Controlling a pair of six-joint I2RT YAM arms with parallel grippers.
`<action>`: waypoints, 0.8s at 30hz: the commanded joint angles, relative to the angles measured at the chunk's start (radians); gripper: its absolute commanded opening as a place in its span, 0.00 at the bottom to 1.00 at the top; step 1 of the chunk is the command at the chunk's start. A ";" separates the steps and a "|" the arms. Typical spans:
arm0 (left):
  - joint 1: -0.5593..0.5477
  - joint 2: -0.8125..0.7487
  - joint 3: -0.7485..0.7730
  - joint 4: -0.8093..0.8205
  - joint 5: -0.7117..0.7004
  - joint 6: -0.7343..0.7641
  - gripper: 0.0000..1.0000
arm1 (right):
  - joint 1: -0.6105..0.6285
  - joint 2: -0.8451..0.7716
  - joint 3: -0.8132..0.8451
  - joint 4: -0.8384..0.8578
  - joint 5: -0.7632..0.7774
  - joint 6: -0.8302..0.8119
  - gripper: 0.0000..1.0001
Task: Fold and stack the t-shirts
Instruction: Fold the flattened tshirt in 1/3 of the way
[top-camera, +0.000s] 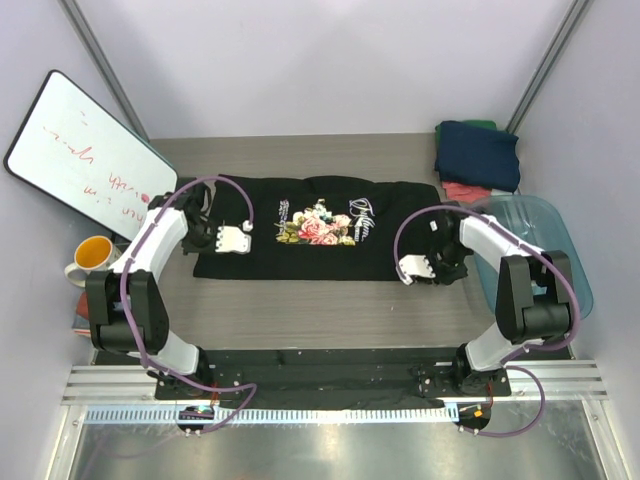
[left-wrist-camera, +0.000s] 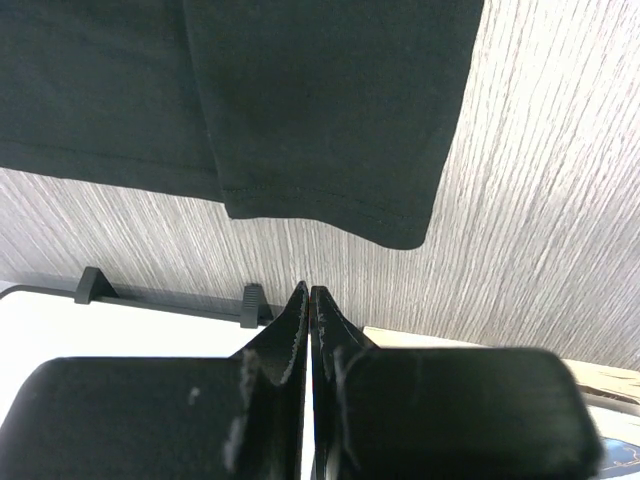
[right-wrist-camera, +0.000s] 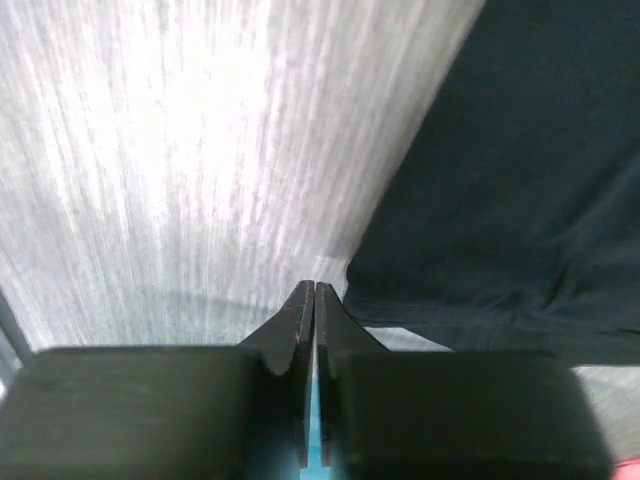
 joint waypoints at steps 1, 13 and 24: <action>0.006 -0.036 -0.014 0.090 0.046 -0.025 0.00 | 0.000 -0.003 0.065 0.054 -0.006 0.052 0.15; 0.000 0.149 0.141 0.733 0.060 -0.399 0.40 | -0.021 0.211 0.532 0.350 -0.234 0.555 0.45; -0.039 0.518 0.565 0.617 0.053 -0.552 0.00 | -0.023 0.624 0.953 0.410 -0.238 0.755 0.01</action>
